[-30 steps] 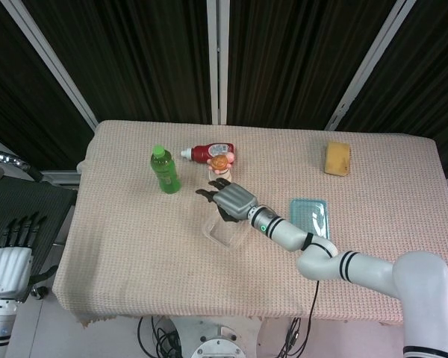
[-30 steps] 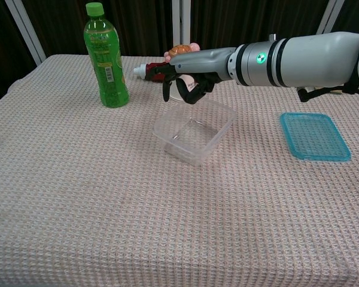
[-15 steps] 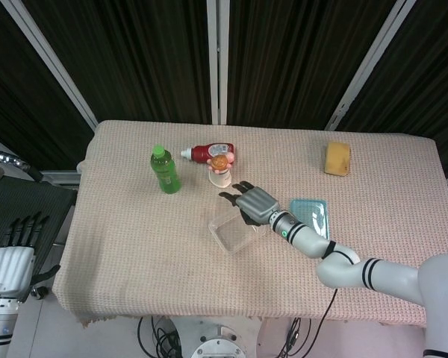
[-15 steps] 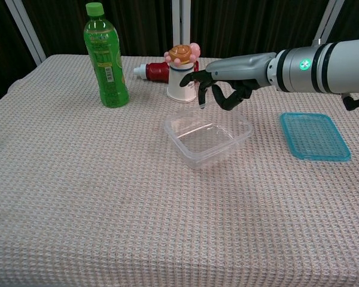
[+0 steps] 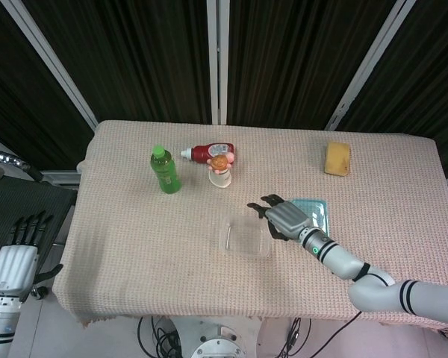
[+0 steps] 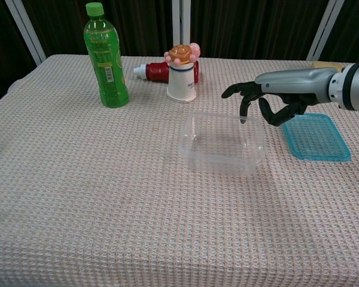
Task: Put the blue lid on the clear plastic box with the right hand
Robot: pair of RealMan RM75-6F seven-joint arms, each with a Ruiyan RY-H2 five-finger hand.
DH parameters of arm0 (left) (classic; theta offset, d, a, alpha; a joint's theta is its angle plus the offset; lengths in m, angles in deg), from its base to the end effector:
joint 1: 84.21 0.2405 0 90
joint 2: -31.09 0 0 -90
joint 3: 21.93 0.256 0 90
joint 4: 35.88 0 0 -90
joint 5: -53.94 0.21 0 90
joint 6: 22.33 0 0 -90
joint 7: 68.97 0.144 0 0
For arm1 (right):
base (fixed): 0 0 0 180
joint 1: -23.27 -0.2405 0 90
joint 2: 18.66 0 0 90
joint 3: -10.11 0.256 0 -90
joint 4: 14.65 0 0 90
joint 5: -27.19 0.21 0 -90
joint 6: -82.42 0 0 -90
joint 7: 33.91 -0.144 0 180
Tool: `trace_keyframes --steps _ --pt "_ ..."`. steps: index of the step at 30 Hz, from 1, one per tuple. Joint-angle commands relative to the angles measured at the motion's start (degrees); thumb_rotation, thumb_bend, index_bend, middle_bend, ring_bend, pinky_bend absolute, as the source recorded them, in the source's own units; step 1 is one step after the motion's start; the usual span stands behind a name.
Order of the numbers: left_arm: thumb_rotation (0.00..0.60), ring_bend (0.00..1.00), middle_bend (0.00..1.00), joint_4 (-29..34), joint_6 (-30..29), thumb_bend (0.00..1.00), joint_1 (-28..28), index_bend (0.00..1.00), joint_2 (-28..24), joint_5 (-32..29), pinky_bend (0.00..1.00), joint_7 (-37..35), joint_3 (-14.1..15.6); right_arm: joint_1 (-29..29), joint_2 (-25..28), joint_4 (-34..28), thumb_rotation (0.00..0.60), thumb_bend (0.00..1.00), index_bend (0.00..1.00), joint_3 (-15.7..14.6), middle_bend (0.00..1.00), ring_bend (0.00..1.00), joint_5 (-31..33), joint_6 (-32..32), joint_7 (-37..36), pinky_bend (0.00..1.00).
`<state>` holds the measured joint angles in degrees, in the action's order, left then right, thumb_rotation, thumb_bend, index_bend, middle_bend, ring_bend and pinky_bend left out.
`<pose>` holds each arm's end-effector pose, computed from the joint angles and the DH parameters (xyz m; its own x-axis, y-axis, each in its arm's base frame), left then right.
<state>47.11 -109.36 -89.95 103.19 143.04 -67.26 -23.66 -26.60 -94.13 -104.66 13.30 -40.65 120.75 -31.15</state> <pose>-0.3192 0.1831 0.1271 0.4471 -0.0224 0.8942 0.8915 -0.0708 -0.4475 -0.1552 -0.3401 0.0055 0.4915 -0.5157 0.7017 -0.8465 -0.4722 0.2460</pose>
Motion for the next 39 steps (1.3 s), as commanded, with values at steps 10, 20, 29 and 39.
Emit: trace_keyframes --steps 10,20,29,39 --pt "0.6 0.0 0.0 -0.1 -0.1 0.0 0.1 0.06 0.5 -0.1 0.0 -0.1 0.1 11.5 -1.3 1.3 0.6 0.28 0.0 -2.6 0.02 0.0 -3.3 17.1 1.7 0.0" --pt "0.6 0.0 0.0 0.6 -0.3 0.0 -0.6 0.06 0.4 1.3 0.0 0.6 0.2 14.0 -5.3 2.8 0.6 0.1 0.0 -2.3 0.14 0.0 -0.9 17.1 4.3 0.0" --pt "0.6 0.0 0.0 1.0 -0.9 0.0 0.4 0.06 0.4 0.9 0.0 0.6 0.7 15.8 0.1 5.8 0.6 0.01 0.0 -6.2 0.09 0.0 -7.8 19.7 12.7 0.0" --pt "0.6 0.0 0.0 1.5 -0.7 0.0 0.1 0.06 0.7 1.1 0.0 1.2 0.7 18.0 -3.4 11.2 0.6 0.0 0.0 -4.1 0.06 0.0 -7.2 19.5 5.9 0.0"
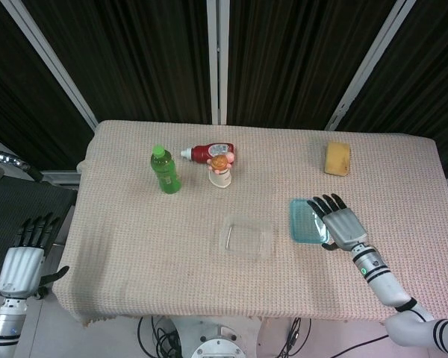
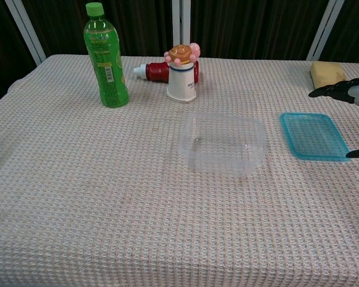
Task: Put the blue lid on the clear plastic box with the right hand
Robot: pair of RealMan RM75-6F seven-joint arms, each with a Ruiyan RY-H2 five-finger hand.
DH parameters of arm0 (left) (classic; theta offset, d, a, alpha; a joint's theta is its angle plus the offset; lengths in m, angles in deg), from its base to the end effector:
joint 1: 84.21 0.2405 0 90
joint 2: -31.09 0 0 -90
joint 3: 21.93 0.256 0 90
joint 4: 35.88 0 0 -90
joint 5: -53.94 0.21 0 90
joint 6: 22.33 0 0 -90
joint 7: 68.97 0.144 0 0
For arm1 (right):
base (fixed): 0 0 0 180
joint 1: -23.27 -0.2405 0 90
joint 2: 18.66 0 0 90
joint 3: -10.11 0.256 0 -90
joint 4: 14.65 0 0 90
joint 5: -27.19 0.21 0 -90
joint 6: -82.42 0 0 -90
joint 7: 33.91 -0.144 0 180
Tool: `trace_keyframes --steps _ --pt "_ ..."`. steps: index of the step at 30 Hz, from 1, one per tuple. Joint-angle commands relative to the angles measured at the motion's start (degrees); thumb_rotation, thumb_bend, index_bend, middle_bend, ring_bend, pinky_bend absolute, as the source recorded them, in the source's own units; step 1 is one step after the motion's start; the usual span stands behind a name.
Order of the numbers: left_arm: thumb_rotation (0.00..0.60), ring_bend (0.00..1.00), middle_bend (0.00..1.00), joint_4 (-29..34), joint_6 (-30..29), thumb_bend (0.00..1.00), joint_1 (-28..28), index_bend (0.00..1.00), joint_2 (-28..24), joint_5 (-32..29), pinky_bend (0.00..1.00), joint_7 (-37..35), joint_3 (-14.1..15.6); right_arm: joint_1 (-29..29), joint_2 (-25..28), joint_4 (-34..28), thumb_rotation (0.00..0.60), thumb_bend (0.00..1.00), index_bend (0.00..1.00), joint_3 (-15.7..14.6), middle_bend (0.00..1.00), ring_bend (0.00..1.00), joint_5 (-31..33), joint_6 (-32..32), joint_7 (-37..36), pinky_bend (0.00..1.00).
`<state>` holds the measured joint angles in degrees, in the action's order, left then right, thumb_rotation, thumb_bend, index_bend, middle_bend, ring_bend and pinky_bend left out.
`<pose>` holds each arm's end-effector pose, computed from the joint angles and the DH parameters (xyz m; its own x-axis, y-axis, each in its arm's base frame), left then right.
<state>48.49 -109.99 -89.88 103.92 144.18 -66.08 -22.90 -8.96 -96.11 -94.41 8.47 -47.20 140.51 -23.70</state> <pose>-0.3108 0.1791 0.1192 0.4337 -0.0191 0.9008 0.8964 -0.0927 -0.4335 -0.2728 -0.3018 0.0419 0.5998 -0.2979 0.7427 -0.7969 -0.3069 0.5204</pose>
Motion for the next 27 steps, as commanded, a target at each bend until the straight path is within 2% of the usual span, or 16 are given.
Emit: trace_keyframes --steps 1,10,16,21,27 --pt "0.6 0.0 0.0 0.2 -0.1 0.0 0.0 0.06 0.0 -0.1 0.0 0.1 -0.1 0.3 -2.3 1.3 0.6 0.01 0.0 1.3 0.06 0.0 -0.7 0.0 -1.9 0.0" --pt "0.6 0.0 0.0 0.7 -0.1 0.0 -0.3 0.06 -0.5 0.1 0.0 0.4 -0.3 -2.9 -12.2 7.2 0.6 0.03 0.0 6.4 0.05 0.0 2.0 -3.0 -1.4 0.0" --pt "0.6 0.0 0.0 0.3 0.1 0.0 -0.2 0.06 -0.4 -0.2 0.0 -0.1 -0.3 -4.2 -15.5 10.1 0.6 0.03 0.0 7.7 0.05 0.0 3.1 -4.8 -1.1 0.0" --pt "0.6 0.0 0.0 -0.3 -0.3 0.0 0.1 0.06 -0.2 -0.1 0.0 -0.6 -0.1 -3.2 -14.5 10.4 0.6 0.03 0.0 7.5 0.04 0.0 3.6 -4.2 -0.1 0.0" --pt "0.6 0.0 0.0 -0.6 -0.1 0.0 0.1 0.06 -0.1 -0.3 0.0 -0.8 -0.1 -0.5 -10.2 8.7 0.6 0.03 0.0 7.1 0.04 0.0 5.7 -3.6 0.1 0.0"
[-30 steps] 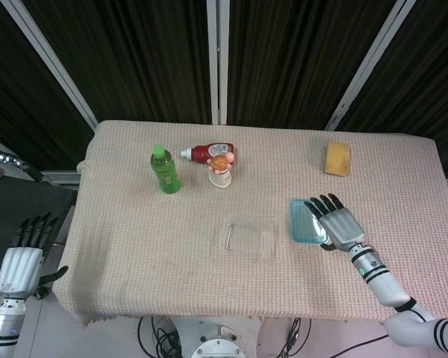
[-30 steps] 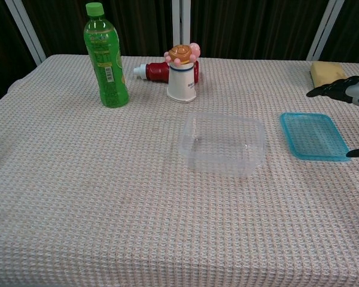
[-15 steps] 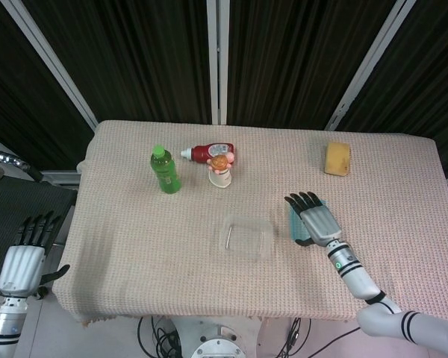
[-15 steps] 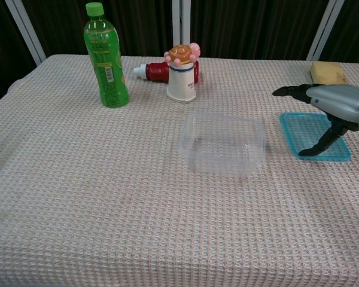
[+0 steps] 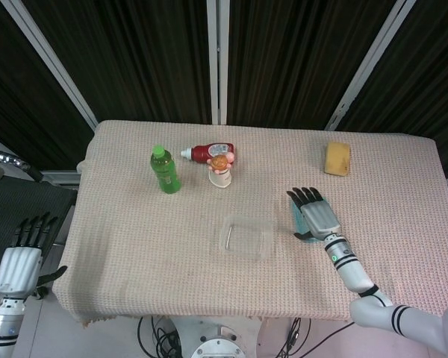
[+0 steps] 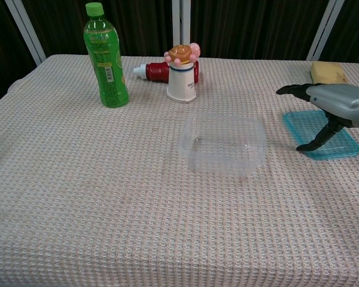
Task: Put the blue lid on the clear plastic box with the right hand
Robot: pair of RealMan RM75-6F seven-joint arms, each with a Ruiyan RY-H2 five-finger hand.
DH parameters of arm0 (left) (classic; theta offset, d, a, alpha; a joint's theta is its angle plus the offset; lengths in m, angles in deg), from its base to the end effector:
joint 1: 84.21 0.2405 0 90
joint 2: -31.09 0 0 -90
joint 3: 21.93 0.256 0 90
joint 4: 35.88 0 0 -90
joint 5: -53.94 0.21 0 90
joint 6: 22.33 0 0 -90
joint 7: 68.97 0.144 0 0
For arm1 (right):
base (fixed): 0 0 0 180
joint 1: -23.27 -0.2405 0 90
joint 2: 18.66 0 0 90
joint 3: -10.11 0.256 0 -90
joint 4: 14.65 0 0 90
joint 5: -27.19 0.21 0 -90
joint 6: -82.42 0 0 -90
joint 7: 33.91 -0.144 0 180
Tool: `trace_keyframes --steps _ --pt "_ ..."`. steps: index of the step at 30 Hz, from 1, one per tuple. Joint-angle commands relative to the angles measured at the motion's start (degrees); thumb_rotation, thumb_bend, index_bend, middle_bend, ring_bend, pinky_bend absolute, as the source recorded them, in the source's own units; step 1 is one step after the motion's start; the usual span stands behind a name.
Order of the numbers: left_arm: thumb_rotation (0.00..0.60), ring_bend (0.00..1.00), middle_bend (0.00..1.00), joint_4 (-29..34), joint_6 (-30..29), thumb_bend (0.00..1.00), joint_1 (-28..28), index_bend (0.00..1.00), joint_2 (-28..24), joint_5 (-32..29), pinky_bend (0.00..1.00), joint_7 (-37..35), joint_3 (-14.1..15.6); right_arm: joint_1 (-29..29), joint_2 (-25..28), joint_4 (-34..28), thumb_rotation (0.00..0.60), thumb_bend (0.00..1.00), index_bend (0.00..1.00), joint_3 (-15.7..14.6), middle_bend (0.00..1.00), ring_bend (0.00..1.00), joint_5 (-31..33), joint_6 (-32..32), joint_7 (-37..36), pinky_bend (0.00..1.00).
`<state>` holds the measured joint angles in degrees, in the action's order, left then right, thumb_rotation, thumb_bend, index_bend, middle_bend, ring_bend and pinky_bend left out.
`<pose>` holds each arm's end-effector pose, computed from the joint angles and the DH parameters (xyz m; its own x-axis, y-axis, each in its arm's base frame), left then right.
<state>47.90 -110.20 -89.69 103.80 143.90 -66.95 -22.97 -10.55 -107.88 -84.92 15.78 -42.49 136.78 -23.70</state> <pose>-0.3140 0.1786 0.1217 0.4307 -0.0220 0.9022 0.8984 -0.0842 -0.4309 -0.2545 -0.3332 -0.0049 0.4978 -0.2935 0.8161 -0.8653 -0.2318 0.4444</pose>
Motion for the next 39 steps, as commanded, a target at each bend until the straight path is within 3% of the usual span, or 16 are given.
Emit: trace_keyframes --steps 1,13,15,18,21,31,39 --pt "0.6 0.0 0.0 0.1 0.1 0.0 -0.1 0.06 0.1 0.1 0.0 0.2 0.0 1.5 2.3 -1.0 0.6 0.03 0.0 -0.3 0.04 0.0 1.4 0.0 0.1 0.0" --pt "0.6 0.0 0.0 1.1 0.6 0.0 -0.4 0.06 0.1 0.2 0.0 1.4 0.1 4.0 7.5 -1.9 0.6 0.04 0.0 0.7 0.06 0.0 6.7 -2.5 -1.0 0.0" --pt "0.6 0.0 0.0 1.3 0.7 0.0 -0.5 0.06 0.1 0.2 0.0 1.6 0.1 3.7 9.6 -4.4 0.6 0.17 0.0 1.3 0.1 0.0 7.2 -5.3 -4.3 0.0" --pt "0.6 0.0 0.0 1.6 0.9 0.0 -0.8 0.06 0.0 0.4 0.0 1.9 0.0 2.4 12.6 -6.9 0.6 0.49 0.0 2.6 0.14 0.0 9.0 -11.3 -9.3 0.0" --pt "0.6 0.0 0.0 2.0 1.1 0.0 -1.0 0.06 -0.1 0.6 0.0 2.3 -0.1 0.5 14.4 -7.0 0.6 0.63 0.0 3.7 0.14 0.0 10.7 -16.6 -11.9 0.0" --pt "0.6 0.0 0.0 2.7 1.9 0.0 -1.4 0.06 -0.3 0.1 0.0 3.2 -0.2 -2.0 12.8 -1.1 0.6 0.63 0.0 4.0 0.16 0.0 13.1 -19.5 -12.3 0.0" --pt "0.6 0.0 0.0 3.1 2.4 0.0 -1.8 0.06 -0.2 0.0 0.0 3.9 -0.2 -2.5 10.1 3.9 0.6 0.64 0.0 2.5 0.17 0.0 14.0 -21.6 -12.1 0.0"
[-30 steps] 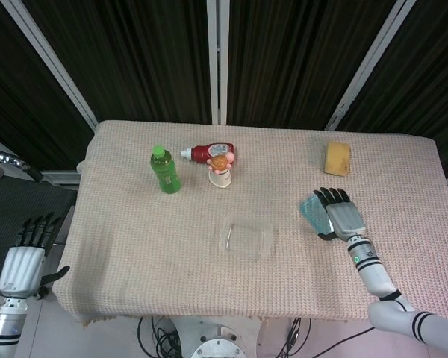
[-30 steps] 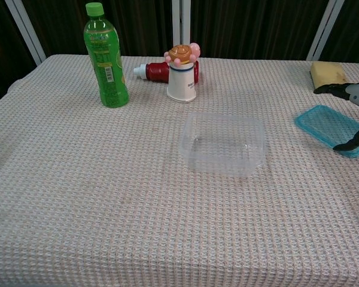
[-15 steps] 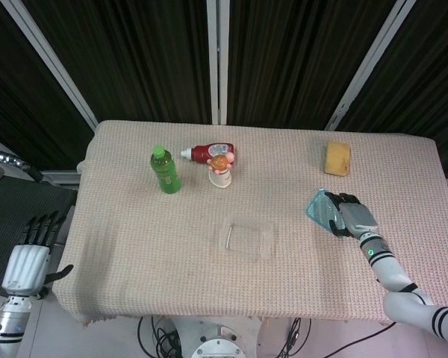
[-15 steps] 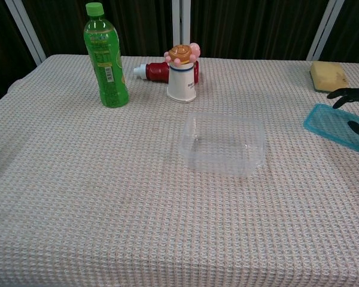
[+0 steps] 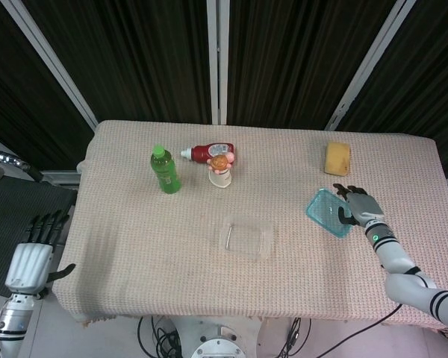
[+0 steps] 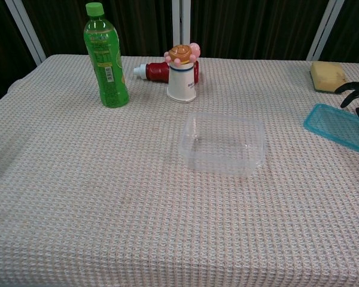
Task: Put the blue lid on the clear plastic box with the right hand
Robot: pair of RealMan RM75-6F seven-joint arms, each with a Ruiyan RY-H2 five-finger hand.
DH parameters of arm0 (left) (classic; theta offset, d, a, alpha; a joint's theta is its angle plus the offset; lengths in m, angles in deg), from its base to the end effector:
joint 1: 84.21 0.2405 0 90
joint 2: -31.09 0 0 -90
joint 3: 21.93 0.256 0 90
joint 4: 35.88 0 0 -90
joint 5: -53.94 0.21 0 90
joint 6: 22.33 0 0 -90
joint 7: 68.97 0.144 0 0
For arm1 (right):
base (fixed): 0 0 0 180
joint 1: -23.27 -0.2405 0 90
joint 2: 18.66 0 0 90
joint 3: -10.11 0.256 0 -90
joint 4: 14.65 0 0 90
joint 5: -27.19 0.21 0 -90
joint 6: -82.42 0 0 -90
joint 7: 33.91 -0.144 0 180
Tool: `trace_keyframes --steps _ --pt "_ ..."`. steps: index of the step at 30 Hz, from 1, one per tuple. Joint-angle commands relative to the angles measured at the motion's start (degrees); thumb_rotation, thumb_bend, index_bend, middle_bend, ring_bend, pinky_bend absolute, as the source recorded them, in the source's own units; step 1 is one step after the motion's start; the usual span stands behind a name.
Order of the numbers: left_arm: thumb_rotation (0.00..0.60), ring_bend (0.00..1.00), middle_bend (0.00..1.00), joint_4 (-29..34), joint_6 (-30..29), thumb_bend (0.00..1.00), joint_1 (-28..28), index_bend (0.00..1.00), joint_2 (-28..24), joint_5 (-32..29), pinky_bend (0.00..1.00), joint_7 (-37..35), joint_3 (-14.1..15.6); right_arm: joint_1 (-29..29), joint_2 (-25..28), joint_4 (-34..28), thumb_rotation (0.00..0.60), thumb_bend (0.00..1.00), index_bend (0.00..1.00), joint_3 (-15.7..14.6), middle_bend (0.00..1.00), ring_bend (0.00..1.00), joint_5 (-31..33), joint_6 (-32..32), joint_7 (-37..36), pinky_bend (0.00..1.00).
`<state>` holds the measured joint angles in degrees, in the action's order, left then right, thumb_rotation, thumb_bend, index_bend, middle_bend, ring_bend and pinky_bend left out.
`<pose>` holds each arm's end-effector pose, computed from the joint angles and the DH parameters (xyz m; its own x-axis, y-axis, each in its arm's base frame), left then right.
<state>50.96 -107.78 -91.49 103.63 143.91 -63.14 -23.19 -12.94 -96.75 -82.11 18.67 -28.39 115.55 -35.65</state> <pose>-0.2999 0.1879 0.1132 0.4484 0.0005 0.8938 0.8877 -0.1175 -0.4452 -0.3172 -0.3650 0.0585 0.2654 -0.5026 0.8228 -0.9300 0.0917 0.3561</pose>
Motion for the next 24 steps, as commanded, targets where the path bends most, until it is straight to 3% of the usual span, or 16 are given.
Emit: trace_keyframes --steps 1,17,18,21,23,24 --pt "0.6 0.0 0.0 0.1 0.0 0.0 0.0 0.06 0.0 0.0 0.0 0.1 0.0 -0.1 -1.3 1.2 0.6 0.64 0.0 -0.5 0.17 0.0 -0.5 -0.4 -0.5 0.0" --pt "0.6 0.0 0.0 0.5 -0.3 0.0 -0.1 0.06 0.0 0.1 0.0 0.6 0.0 3.8 2.6 -12.6 0.6 0.62 0.0 -3.9 0.18 0.0 -20.0 9.6 -7.4 0.0" --pt "0.6 0.0 0.0 0.5 -0.4 0.0 -0.1 0.06 0.0 0.2 0.0 0.5 0.0 4.4 2.7 -12.9 0.6 0.55 0.0 -4.1 0.18 0.0 -20.4 10.9 -6.9 0.0" --pt "0.6 0.0 0.0 0.3 -0.6 0.0 0.1 0.06 -0.1 0.2 0.0 0.1 0.1 6.3 2.8 -13.6 0.6 0.2 0.0 -4.7 0.12 0.0 -20.3 15.2 -3.5 0.0" --pt "0.6 0.0 0.0 0.2 -0.7 0.0 0.2 0.06 -0.1 0.2 0.0 -0.1 0.2 7.3 3.1 -14.7 0.6 0.05 0.0 -5.3 0.08 0.0 -19.5 16.6 -0.7 0.0" --pt "0.6 0.0 0.0 0.1 -0.8 0.0 0.2 0.06 -0.1 0.2 0.0 -0.2 0.2 7.5 3.3 -15.1 0.6 0.02 0.0 -5.5 0.07 0.0 -19.0 16.9 0.7 0.0"
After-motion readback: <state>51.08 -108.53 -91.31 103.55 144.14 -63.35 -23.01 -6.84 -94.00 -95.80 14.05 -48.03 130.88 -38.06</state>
